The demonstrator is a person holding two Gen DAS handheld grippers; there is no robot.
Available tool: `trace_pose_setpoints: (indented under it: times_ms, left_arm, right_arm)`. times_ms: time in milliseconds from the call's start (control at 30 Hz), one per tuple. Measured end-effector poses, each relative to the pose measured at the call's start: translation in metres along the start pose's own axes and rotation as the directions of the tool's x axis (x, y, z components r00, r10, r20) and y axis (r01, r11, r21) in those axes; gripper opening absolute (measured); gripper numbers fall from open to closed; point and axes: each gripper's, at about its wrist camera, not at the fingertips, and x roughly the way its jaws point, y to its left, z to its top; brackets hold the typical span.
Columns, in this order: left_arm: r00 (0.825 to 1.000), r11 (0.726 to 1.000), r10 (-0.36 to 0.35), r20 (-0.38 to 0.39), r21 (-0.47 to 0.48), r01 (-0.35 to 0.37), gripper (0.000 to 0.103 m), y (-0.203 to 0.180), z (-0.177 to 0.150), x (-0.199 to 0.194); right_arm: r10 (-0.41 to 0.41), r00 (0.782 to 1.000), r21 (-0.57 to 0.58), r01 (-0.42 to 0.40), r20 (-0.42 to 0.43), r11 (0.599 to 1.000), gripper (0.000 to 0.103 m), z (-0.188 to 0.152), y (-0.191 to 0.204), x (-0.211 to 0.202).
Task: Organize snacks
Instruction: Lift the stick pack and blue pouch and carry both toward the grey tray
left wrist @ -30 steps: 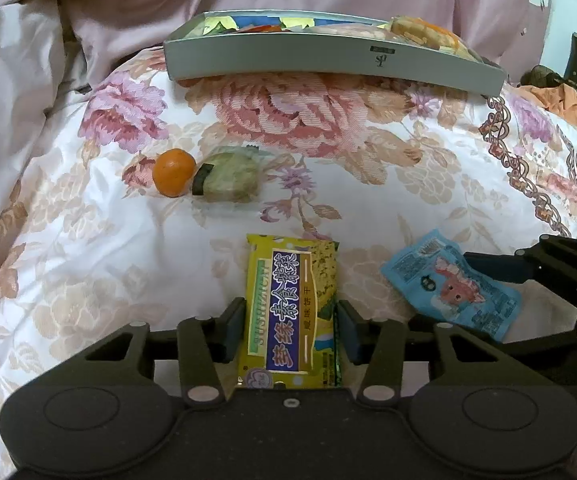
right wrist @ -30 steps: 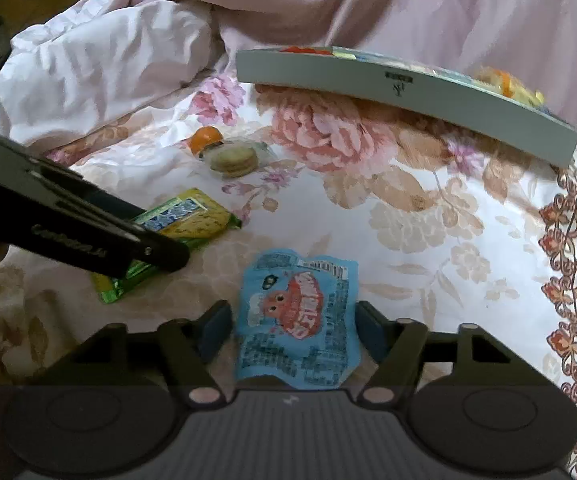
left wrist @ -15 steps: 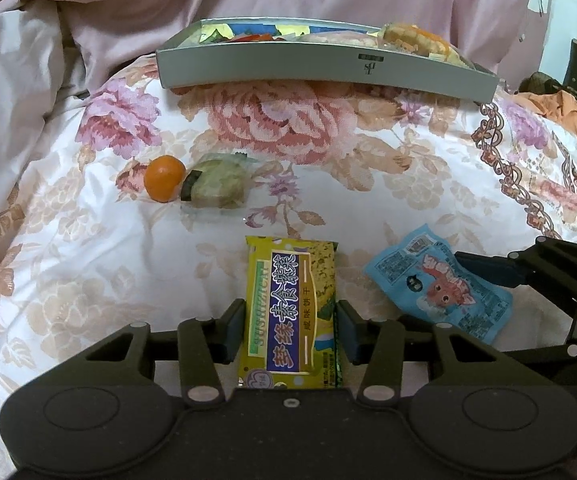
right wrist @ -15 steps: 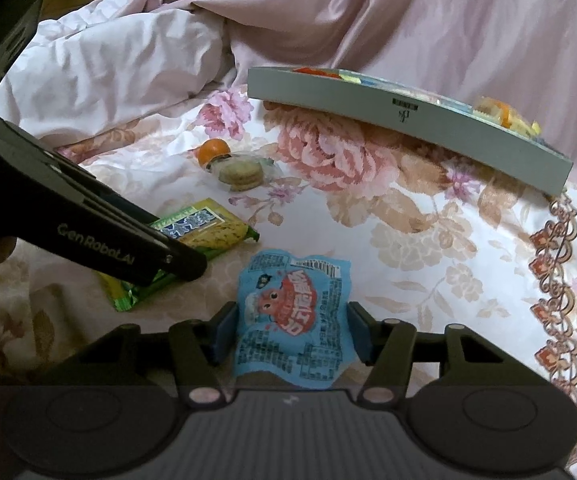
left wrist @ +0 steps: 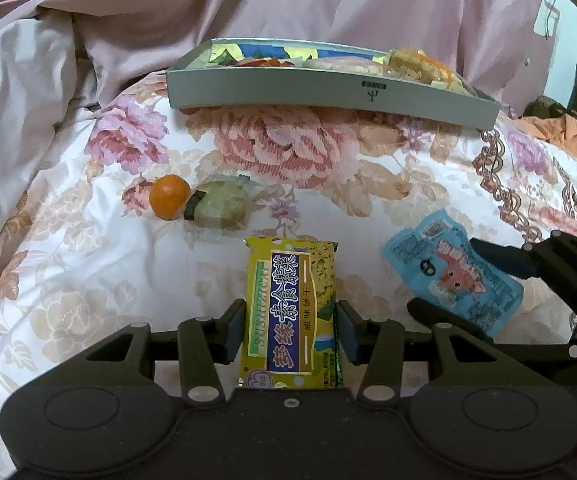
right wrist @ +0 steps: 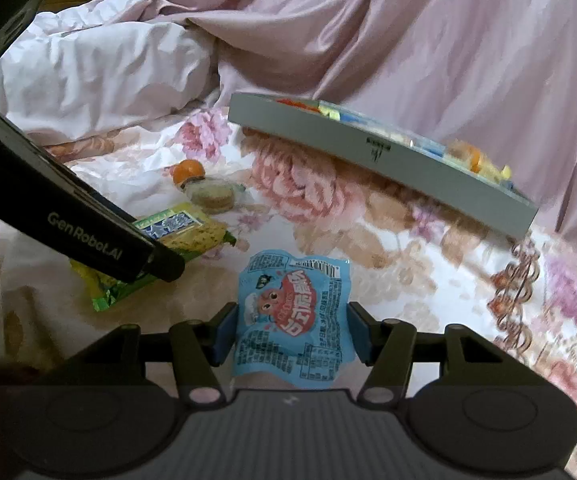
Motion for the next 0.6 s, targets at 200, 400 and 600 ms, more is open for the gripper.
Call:
trace_pose_setpoints:
  times_ms: [200, 400, 600]
  left_arm:
    - [0.999, 1.0, 0.004, 0.038, -0.028, -0.003, 0.05, 0.001, 0.002, -0.003]
    - [0.997, 0.998, -0.001, 0.074, -0.059, 0.005, 0.05, 0.001, 0.003, -0.006]
    - [0.993, 0.995, 0.0, 0.119, -0.103, 0.012, 0.05, 0.003, 0.009, -0.008]
  right_arm:
    - [-0.048, 0.997, -0.034, 0.05, 0.053, 0.998, 0.062, 0.004, -0.004, -0.003]
    - [-0.073, 0.994, -0.021, 0.075, 0.078, 0.997, 0.062, 0.006, -0.011, -0.003]
    - [-0.079, 0.992, -0.024, 0.082, 0.098, 0.996, 0.062, 0.009, -0.014, -0.006]
